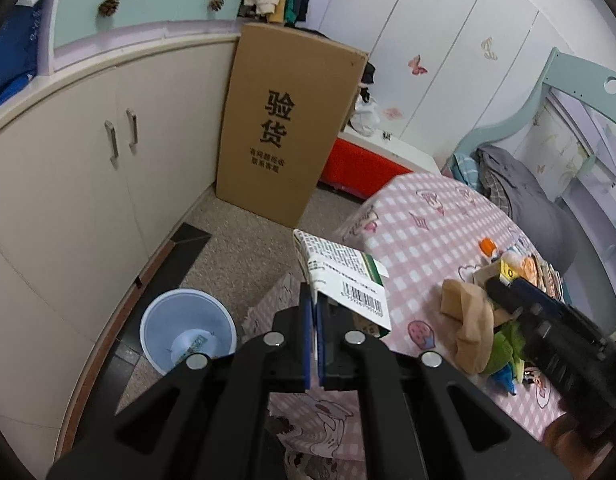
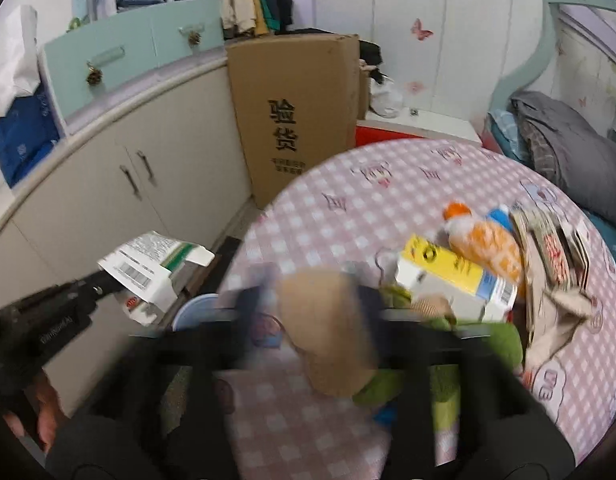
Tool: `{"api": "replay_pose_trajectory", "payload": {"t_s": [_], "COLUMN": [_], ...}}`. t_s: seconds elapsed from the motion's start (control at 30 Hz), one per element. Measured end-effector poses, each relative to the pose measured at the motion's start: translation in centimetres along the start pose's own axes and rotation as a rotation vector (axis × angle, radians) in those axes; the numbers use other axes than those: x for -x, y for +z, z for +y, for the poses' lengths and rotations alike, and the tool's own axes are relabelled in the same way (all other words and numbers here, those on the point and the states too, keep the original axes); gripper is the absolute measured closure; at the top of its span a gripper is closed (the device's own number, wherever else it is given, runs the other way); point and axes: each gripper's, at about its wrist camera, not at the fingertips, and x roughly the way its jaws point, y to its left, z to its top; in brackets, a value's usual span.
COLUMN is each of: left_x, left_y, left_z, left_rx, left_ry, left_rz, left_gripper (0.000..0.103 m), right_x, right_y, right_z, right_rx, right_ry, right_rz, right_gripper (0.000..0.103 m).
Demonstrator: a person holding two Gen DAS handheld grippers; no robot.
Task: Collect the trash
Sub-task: 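Drop tan paper and white box into the wastebasket with both tools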
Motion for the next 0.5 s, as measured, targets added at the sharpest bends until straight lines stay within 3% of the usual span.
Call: {"api": "replay_pose_trajectory", "payload": {"t_s": [0.13,0.23,0.27,0.4,0.5], "left_x": [-0.6,-0.8,-0.7,-0.3,0.0], "left_y": [-0.4,-0.4,-0.4,-0.1,0.4], "left_z": [0.0,0.2,0.4,1.2,2.6], "left_rx": [-0.001,0.003,0.007,0.024,0.063], "left_ry": [-0.006,-0.001,0.001,0.015,0.031], "left_rz": [0.016,0.017,0.016,-0.002,-0.016], "left_gripper": [0.101,0.101,0.101,0.101,0.101], "right_x": [-2.3,-3.8,-4.0,-2.4,-1.6], "right_y": [-0.6,-0.7,-0.6,0.3,1.7], "right_z": [0.6,0.8,0.9,1.7,3.0], "right_rx": [0.035,0.050,0.051,0.045,0.039], "right_ry": [-0.009,-0.010,-0.001,0.046,0.135], "right_rz": [0.057,0.099,0.097,0.017,-0.026], "right_gripper": [0.039,0.087,0.095,0.099,0.099]}}
